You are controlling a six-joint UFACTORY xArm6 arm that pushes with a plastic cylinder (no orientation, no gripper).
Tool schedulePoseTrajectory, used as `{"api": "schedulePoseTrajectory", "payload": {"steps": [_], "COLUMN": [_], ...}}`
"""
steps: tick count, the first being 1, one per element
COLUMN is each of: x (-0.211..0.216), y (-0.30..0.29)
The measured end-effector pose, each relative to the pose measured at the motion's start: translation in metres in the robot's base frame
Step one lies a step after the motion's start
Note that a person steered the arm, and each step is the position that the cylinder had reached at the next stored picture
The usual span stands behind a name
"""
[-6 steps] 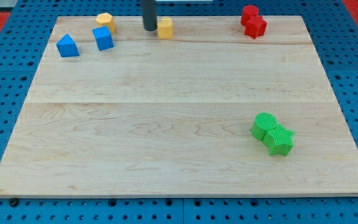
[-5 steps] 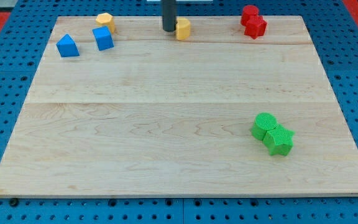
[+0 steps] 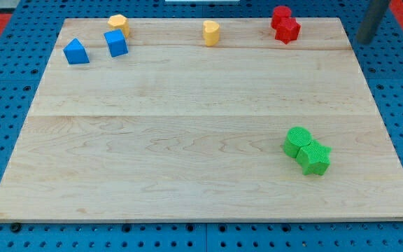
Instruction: Move the red circle to the top left of the yellow heart
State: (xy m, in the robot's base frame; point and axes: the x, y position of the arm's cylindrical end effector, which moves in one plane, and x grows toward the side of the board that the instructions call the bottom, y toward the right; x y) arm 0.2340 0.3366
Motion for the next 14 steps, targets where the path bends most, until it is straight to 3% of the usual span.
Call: {"api": "schedulePoseTrajectory", "payload": {"steps": [1,3,10,12,13,14], "x": [-0.043,-0.043,-0.041,-0.01,-0.011,-0.043], "y": [0.005,-0.114,-0.129,-0.171,-0.14,-0.102]}}
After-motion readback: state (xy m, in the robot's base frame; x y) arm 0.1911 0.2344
